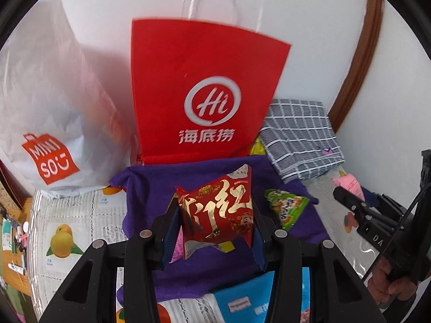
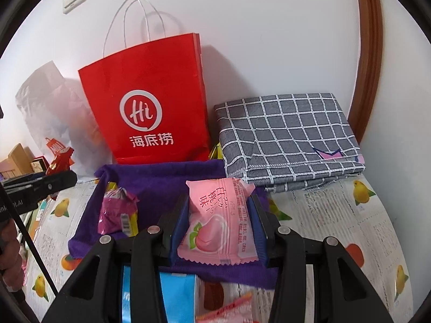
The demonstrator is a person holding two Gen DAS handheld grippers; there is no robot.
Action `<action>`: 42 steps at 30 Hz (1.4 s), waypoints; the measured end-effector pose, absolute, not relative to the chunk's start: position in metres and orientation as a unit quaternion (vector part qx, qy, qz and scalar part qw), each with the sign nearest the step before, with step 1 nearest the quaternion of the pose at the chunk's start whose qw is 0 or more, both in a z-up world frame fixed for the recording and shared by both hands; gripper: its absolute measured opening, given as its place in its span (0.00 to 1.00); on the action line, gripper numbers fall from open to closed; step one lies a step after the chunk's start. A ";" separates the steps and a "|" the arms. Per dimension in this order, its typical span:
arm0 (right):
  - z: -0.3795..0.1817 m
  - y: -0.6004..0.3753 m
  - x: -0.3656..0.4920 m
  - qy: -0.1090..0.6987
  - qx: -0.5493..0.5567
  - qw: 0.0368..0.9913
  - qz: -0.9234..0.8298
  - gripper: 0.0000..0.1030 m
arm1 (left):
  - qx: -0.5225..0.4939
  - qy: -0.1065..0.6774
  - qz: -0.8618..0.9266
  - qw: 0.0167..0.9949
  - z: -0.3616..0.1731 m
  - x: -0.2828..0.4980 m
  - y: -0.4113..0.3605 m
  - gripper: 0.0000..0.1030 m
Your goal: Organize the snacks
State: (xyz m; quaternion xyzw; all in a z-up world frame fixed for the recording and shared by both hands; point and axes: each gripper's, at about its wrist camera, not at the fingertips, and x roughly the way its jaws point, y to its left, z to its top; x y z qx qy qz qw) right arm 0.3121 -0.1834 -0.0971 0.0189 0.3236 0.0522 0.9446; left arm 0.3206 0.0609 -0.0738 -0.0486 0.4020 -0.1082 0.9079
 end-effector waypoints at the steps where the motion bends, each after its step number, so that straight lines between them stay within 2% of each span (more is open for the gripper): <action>1: -0.099 -0.182 0.317 0.324 0.019 0.944 0.054 0.42 | -0.051 0.406 -0.107 0.906 -0.078 0.323 0.062 0.42; 19: -0.165 -0.175 0.360 0.374 0.021 0.925 0.069 0.42 | -0.069 0.448 -0.077 0.888 -0.125 0.352 0.082 0.42; 42: -0.170 -0.165 0.361 0.376 -0.009 0.924 0.072 0.43 | -0.064 0.484 -0.094 0.868 -0.143 0.360 0.066 0.43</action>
